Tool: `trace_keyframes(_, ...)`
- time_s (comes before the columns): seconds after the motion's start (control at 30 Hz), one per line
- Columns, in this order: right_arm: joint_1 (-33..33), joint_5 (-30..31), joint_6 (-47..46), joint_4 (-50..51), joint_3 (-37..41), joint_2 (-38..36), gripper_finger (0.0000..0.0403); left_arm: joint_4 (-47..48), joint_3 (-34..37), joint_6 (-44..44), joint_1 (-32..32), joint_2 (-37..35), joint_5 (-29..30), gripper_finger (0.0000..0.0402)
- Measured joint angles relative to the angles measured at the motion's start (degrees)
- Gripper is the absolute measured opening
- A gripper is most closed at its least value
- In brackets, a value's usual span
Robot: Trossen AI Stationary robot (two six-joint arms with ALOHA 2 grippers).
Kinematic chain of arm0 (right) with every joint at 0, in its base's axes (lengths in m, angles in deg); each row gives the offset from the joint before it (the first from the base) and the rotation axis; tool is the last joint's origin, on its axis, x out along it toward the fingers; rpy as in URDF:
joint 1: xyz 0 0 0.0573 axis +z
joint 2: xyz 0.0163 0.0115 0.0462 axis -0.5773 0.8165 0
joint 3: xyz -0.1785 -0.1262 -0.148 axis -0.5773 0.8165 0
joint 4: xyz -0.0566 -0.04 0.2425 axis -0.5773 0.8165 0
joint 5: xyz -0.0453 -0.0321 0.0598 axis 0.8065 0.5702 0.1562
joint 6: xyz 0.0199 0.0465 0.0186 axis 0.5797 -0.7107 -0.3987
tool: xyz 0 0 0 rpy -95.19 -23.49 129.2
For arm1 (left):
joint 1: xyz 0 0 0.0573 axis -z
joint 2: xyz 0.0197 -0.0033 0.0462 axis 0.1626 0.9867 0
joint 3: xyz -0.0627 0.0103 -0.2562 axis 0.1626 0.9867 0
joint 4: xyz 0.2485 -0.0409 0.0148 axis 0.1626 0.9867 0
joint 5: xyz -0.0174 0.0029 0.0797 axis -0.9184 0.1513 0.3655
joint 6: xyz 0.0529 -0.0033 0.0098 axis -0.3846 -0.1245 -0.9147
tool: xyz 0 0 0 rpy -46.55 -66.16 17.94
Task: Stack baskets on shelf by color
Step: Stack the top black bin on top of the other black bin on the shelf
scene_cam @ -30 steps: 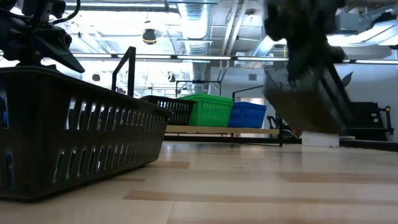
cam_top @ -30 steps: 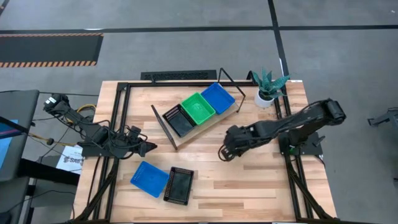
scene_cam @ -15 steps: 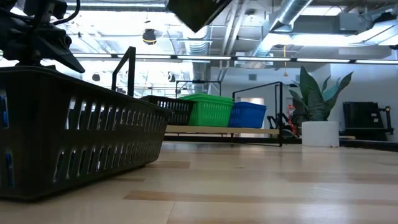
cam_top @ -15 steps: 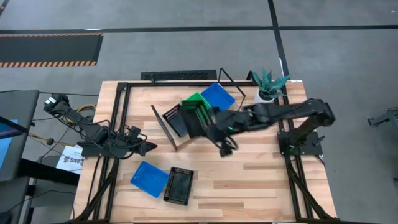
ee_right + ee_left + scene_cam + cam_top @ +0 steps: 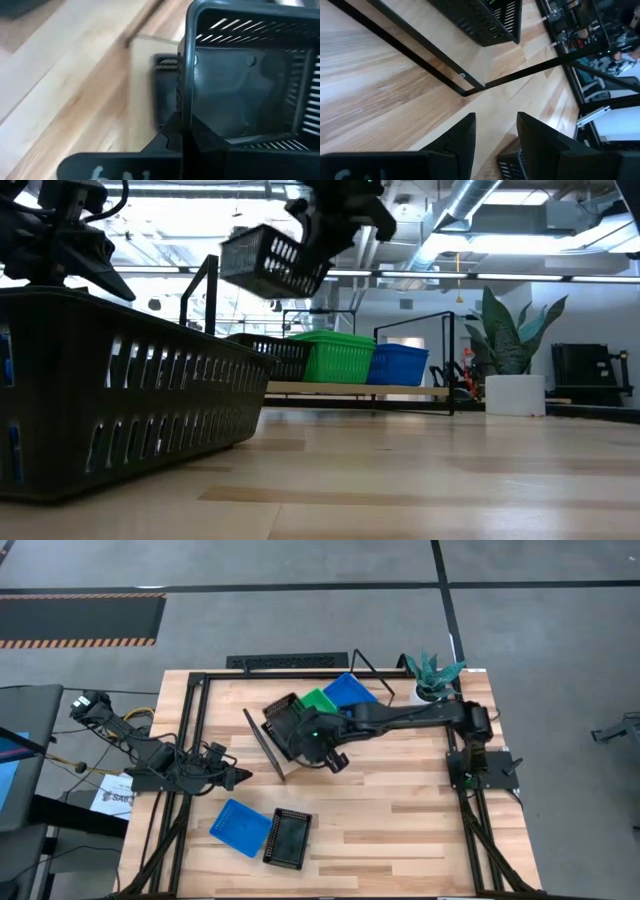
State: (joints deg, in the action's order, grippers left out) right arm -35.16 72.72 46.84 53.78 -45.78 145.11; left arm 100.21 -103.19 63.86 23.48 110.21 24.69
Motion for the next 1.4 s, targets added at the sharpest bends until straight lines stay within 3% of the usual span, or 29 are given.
trace_keyframes(0.53,-3.0,-2.4,7.5,-1.4,0.0,3.7,0.0009,1.8,0.0,0.2,0.0,0.0,0.0,0.013)
trace_keyframes(1.1,-4.2,-5.7,7.8,-3.9,0.3,3.7,0.0014,2.5,0.0,-0.1,0.0,0.0,0.6,0.013)
trace_keyframes(1.4,-4.3,-5.5,8.7,-3.3,0.3,7.4,0.0014,2.6,0.0,-0.2,0.0,0.0,1.1,0.013)
